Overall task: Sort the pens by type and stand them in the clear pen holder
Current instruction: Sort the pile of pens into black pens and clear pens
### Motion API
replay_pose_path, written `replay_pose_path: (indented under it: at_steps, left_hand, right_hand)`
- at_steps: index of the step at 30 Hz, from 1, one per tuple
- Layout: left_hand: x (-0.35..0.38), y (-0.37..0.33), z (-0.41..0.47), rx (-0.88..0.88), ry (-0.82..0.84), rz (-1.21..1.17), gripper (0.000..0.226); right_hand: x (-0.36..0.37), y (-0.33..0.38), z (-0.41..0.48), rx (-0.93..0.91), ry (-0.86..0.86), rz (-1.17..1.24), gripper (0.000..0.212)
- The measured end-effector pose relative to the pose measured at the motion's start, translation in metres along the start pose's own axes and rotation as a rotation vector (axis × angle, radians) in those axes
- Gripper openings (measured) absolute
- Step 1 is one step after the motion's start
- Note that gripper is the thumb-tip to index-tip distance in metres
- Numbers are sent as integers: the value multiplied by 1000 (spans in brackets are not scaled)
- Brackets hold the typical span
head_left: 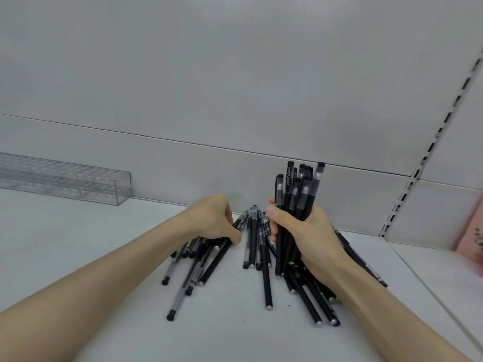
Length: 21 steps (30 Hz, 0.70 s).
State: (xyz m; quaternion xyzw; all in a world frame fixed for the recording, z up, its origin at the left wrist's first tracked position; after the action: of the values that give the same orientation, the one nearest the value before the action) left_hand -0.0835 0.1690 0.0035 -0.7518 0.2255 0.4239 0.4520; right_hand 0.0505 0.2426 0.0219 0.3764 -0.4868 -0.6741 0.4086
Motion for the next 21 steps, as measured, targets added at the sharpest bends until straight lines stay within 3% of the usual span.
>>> replay_pose_path:
  at_steps: [3, 7, 11, 15, 21]
  left_hand:
    - [-13, 7, -9, 67, 30, -235, 14]
    - [-27, -8, -25, 314, 17, -707, 21]
    - [-19, -42, -39, 455, -11, -650, 13]
    - [-17, -50, -44, 480, -96, -642, 9]
    - [-13, -46, -44, 449, 16, -561, 7]
  right_hand:
    - [-1, 0, 0, -2, -2, 58, 7]
    - [2, -1, -1, 6, -15, 126, 9]
    - [-2, 4, -1, -17, -64, 82, 16]
    - [-2, 5, -2, -15, -65, 120, 14]
    - [3, 7, -3, 26, -20, 202, 21]
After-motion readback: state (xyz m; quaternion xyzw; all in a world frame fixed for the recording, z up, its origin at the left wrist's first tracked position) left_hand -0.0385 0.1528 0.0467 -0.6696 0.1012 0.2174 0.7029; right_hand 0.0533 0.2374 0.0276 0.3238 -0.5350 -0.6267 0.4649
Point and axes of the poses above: each hand's wrist, its own z-axis towards the middle knuckle, its own x-axis out of the palm, y = z × x, the point moved 9 cm from there along z, towards the middle knuckle, and after that the axes turned 15 degrees about y, right-handed, at the moved point
